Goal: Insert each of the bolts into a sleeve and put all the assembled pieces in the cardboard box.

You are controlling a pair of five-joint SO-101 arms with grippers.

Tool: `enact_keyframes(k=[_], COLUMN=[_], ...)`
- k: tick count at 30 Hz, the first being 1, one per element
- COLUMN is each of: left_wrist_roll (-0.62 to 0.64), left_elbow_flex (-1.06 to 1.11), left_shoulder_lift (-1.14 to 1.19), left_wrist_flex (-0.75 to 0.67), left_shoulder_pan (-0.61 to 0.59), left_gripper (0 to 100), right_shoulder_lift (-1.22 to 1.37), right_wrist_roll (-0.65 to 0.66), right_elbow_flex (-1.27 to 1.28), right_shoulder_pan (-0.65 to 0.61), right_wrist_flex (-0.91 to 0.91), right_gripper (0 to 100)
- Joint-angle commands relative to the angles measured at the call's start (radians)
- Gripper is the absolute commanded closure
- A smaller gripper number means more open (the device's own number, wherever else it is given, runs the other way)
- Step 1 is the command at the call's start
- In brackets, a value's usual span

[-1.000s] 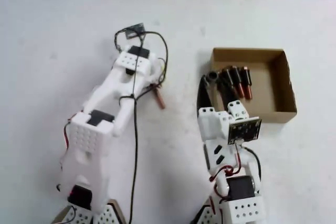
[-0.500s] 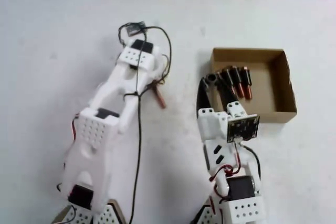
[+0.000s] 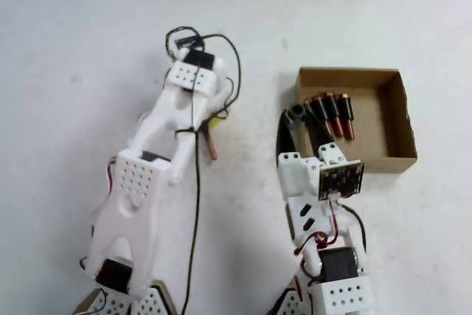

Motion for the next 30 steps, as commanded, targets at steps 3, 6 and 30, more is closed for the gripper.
enact_keyframes(k=[3,6,30], left_wrist_roll=[-0.183,-0.209,-0.336], left_elbow_flex=[-0.160,-0.199,-0.012], left_shoulder_lift=[-0.022,-0.030,-0.469], left_wrist_flex=[0.132,0.155,0.160], left_shoulder_pan=[-0.012,-0.022,-0.002], left_gripper=[98,98,98], right_shoulder_lift=[-0.024,-0.024,-0.024], right_wrist_roll=[-0.008,-0.008,-0.008], right_elbow_flex=[0.021,0.021,0.021], right_shoulder_pan=[0.005,-0.007,-0.228], right_wrist_flex=[0.004,0.031,0.108], right_gripper=[98.1,98.1,98.1])
